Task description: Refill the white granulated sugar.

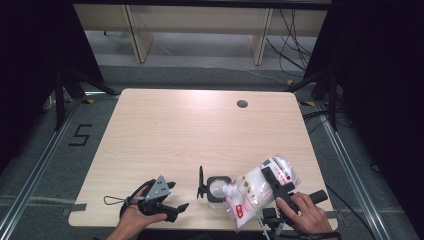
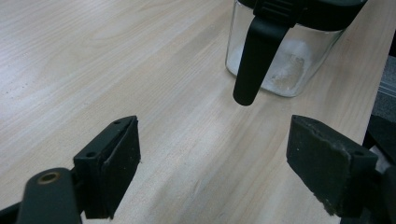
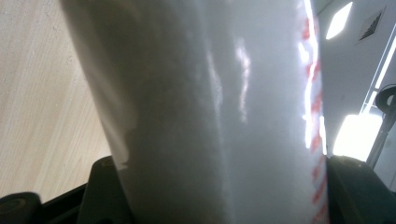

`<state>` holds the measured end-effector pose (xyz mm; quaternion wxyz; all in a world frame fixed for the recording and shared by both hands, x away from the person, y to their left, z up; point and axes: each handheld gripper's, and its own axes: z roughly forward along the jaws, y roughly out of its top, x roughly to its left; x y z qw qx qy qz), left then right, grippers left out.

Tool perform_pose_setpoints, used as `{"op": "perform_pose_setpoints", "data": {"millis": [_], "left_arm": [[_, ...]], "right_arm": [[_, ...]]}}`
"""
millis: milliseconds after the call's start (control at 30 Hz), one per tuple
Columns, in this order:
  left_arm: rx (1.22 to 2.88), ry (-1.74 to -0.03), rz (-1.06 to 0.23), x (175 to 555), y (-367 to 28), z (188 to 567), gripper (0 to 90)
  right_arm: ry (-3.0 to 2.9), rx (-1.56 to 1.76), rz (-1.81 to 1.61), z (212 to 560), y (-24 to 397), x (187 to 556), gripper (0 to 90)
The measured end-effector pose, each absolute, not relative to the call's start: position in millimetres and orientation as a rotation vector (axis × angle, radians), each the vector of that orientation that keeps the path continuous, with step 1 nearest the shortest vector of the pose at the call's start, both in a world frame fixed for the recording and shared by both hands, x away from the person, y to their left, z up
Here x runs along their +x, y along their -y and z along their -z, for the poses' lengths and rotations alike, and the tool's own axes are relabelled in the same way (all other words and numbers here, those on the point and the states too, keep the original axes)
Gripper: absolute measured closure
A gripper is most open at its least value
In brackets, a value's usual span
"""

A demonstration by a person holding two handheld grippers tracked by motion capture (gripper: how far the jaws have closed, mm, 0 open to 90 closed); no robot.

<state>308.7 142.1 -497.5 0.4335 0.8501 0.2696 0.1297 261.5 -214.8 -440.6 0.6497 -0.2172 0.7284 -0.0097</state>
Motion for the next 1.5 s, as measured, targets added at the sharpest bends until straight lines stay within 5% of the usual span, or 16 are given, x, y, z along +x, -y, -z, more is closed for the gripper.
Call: {"op": "perform_pose_setpoints", "data": {"millis": [1500], "left_arm": [[2.108, -0.688, -0.317, 307.9, -141.9, 497.8, 17.2]], "right_arm": [[-1.629, -0.512, 0.05, 438.9, 212.8, 257.5, 42.9]]}}
